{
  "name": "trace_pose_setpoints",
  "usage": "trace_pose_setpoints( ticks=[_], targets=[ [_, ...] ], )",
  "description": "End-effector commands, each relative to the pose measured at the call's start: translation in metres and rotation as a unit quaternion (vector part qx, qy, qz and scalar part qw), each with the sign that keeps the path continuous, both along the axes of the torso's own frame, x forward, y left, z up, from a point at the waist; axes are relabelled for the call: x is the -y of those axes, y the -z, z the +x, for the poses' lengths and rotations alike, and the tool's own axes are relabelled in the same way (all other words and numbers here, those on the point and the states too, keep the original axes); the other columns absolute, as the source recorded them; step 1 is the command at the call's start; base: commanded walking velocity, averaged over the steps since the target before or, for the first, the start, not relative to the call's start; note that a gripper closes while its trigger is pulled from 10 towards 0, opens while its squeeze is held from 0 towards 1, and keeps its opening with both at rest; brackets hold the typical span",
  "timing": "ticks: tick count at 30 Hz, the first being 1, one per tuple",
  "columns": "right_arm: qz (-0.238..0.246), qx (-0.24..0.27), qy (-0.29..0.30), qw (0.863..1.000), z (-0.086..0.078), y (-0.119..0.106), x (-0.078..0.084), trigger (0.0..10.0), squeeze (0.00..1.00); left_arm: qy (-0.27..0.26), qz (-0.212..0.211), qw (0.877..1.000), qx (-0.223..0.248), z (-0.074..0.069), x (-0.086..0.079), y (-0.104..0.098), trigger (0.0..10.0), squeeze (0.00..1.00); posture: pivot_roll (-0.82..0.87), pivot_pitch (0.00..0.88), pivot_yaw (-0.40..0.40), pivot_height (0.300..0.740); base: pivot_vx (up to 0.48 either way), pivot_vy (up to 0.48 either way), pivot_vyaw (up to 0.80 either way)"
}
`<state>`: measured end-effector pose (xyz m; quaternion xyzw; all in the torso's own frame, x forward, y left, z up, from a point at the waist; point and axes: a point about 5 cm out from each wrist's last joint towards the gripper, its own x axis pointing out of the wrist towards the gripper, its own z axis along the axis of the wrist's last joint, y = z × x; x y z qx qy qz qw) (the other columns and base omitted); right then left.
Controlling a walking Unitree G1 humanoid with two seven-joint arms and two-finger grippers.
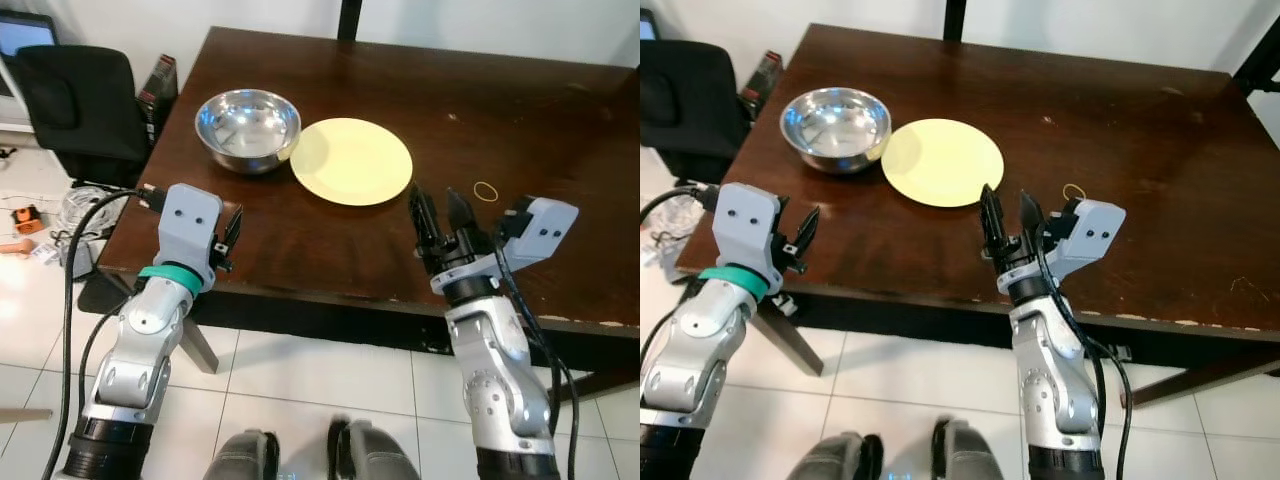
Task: Setting the table
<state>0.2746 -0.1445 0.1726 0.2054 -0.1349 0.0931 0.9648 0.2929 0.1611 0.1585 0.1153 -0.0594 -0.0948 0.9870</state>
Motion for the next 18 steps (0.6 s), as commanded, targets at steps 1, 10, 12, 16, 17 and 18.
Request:
trace_pose_setpoints(
  ticks=[1, 10, 12, 16, 17, 18],
  targets=[
    [0.001, -0.015, 0.009, 1.0, -0.0018, 0.0057, 0.0045, 10.0, 0.0, 0.004, 0.002, 1.0, -0.01, 0.0009, 0.0023, 0.0056, 10.0, 0.0, 0.02, 0.032, 0.014, 0.74, -0.345, 0.0, 0.0],
    [0.0, -0.017, 0.01, 1.0, -0.0022, 0.0066, 0.0045, 10.0, 0.0, 0.005, 0.0, 1.0, -0.007, 0.0016, 0.0033, 0.0053, 10.0, 0.0, 0.02, 0.031, 0.015, 0.74, -0.346, 0.0, 0.0],
    [0.001, -0.017, 0.009, 1.0, -0.0023, 0.0066, 0.0045, 10.0, 0.0, 0.006, 0.0, 1.0, -0.007, 0.0017, 0.0035, 0.0053, 10.0, 0.0, 0.02, 0.031, 0.015, 0.74, -0.341, 0.0, 0.0],
    [0.008, -0.019, 0.01, 1.0, -0.0026, 0.0066, 0.0054, 10.0, 0.0, 0.007, 0.0, 1.0, -0.006, 0.0021, 0.004, 0.0051, 10.0, 0.0, 0.02, 0.033, 0.018, 0.74, -0.344, 0.0, 0.0],
    [0.008, -0.019, 0.01, 1.0, -0.0026, 0.0066, 0.0054, 10.0, 0.0, 0.007, 0.0, 1.0, -0.006, 0.0021, 0.004, 0.0051, 10.0, 0.0, 0.02, 0.033, 0.018, 0.74, -0.341, 0.0, 0.0],
    [0.009, -0.019, 0.01, 1.0, -0.0026, 0.0066, 0.0054, 10.0, 0.0, 0.007, 0.0, 1.0, -0.006, 0.0022, 0.0041, 0.005, 10.0, 0.0, 0.02, 0.033, 0.018, 0.74, -0.349, 0.0, 0.0]
  ],
)
